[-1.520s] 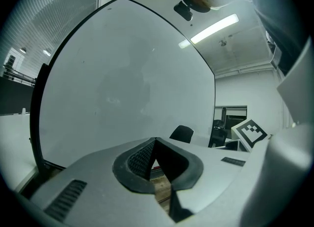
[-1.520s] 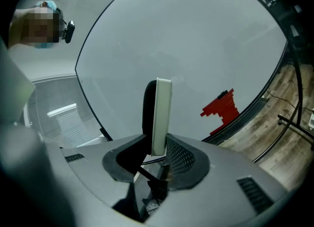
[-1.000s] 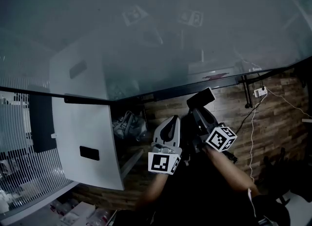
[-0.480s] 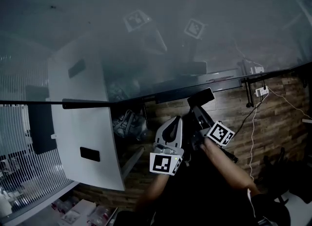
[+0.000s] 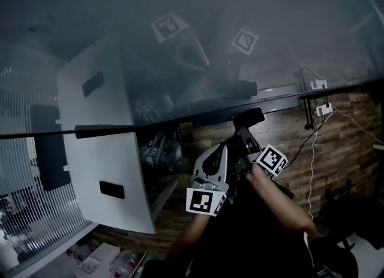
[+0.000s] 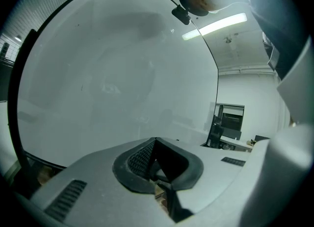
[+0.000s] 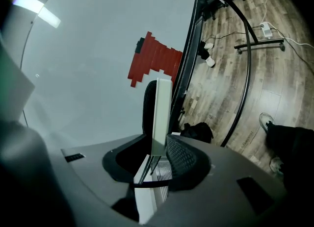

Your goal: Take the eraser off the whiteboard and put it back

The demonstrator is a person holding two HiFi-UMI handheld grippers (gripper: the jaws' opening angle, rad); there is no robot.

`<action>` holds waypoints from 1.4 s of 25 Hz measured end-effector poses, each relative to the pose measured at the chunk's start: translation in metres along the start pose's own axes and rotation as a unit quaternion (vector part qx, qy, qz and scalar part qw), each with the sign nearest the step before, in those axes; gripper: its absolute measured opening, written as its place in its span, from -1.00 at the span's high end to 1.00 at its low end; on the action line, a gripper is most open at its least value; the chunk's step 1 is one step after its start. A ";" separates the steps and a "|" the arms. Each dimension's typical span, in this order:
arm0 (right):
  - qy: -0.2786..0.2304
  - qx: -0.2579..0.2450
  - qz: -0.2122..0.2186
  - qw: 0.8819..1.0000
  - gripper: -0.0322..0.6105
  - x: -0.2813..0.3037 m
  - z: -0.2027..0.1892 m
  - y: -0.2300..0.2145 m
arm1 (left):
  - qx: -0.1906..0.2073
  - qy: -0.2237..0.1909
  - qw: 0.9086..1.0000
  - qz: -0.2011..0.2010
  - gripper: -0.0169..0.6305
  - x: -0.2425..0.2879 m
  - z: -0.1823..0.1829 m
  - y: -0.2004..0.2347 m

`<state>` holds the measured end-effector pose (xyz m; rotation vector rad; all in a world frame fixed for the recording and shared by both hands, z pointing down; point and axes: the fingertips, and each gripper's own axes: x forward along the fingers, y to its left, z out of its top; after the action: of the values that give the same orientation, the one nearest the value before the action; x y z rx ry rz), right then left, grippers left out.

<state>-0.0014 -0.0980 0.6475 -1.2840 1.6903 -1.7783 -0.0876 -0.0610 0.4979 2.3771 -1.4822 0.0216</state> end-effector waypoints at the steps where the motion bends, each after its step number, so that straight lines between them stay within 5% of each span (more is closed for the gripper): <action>1: -0.001 0.002 -0.002 1.000 0.49 0.001 0.001 -0.002 | -0.004 0.001 1.000 0.001 0.92 0.000 0.000 0.000; 15: -0.004 0.070 -0.001 0.998 0.49 0.012 0.003 -0.016 | 0.005 0.001 1.000 0.006 0.92 -0.001 -0.002 0.003; 35: 0.003 0.105 0.030 0.994 0.47 0.030 0.007 -0.014 | 0.001 0.005 1.000 0.014 0.92 -0.011 -0.005 0.002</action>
<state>-0.0066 -0.1221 0.6704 -1.1263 1.4829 -1.8693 -0.0940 -0.0505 0.5014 2.3545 -1.5108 0.0410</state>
